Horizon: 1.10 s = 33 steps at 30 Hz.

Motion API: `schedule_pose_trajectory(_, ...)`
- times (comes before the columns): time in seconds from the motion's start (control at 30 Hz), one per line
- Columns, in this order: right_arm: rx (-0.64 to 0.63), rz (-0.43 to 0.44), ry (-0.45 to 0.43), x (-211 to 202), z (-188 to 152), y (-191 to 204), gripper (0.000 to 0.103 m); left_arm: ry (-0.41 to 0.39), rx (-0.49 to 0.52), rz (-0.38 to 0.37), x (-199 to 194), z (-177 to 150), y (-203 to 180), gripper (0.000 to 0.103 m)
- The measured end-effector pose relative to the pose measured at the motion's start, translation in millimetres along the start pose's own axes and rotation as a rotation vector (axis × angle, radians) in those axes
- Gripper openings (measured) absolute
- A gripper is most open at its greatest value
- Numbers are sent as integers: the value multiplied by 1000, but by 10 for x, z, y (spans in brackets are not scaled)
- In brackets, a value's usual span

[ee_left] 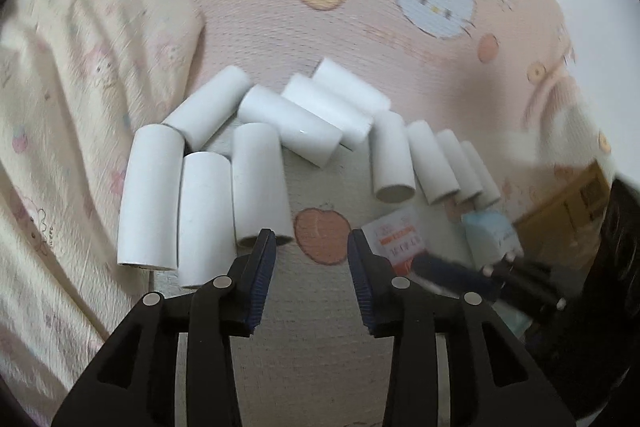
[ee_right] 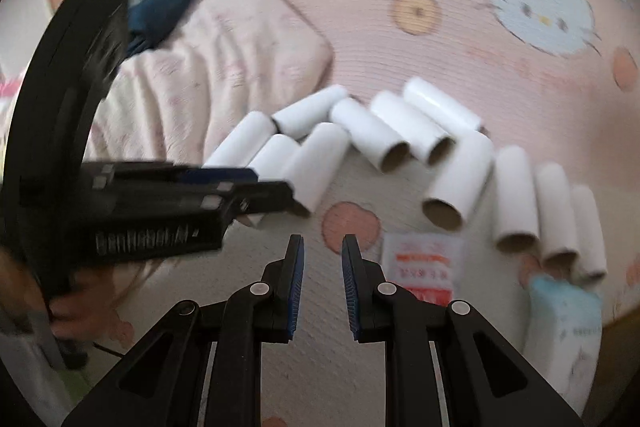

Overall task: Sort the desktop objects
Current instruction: 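Move the right gripper back over the white tubes on the sheet, then position the open right gripper around another upright white tube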

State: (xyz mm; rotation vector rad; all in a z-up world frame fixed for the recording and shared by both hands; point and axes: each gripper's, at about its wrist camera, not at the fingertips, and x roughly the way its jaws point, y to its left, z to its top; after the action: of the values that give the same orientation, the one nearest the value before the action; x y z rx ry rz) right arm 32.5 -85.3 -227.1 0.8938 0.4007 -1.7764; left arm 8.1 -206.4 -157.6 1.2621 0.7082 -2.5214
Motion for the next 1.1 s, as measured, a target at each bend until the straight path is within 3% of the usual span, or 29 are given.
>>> schedule_pose_trajectory(0.1, -26, -13, -1, 100, -6, 47, 16, 42, -9, 8, 99, 65, 75, 46)
schedule_pose_trajectory(0.17, -7, 0, 3, 137, -7, 17, 16, 59, 10, 52, 173, 102, 81, 46)
schedule_pose_trajectory(0.27, 49, 15, 19, 206, -6, -93, 16, 128, 49, 84, 328, 214, 79, 47)
schedule_pose_trajectory(0.43, 148, 4, 65, 287, -2, -285, 16, 155, 87, 133, 447, 370, 39, 47)
schedule_pose_trajectory(0.5, 190, 14, 67, 297, 0, -367, 16, 201, 72, 167, 547, 388, 66, 47)
schedule_pose_trajectory(0.63, 259, 54, 54, 290, 6, -484, 16, 219, 23, 148, 590, 409, 96, 47)
schedule_pose_trajectory(0.7, 288, 76, 54, 299, 15, -512, 22, 231, 19, 162, 613, 409, 84, 45)
schedule_pose_trajectory(0.73, 309, 92, 55, 308, 15, -533, 24, 235, 11, 181, 617, 403, 80, 36)
schedule_pose_trajectory(0.8, 342, 113, 50, 320, 14, -558, 43, 232, -3, 172, 600, 378, 87, 36)
schedule_pose_trajectory(0.9, 360, 145, 17, 296, 1, -551, 61, 244, 3, 136, 572, 325, 71, 35)
schedule_pose_trajectory(1.1, 314, 138, 28, 315, -27, -443, 61, 249, 10, 17, 485, 150, 2, 27)
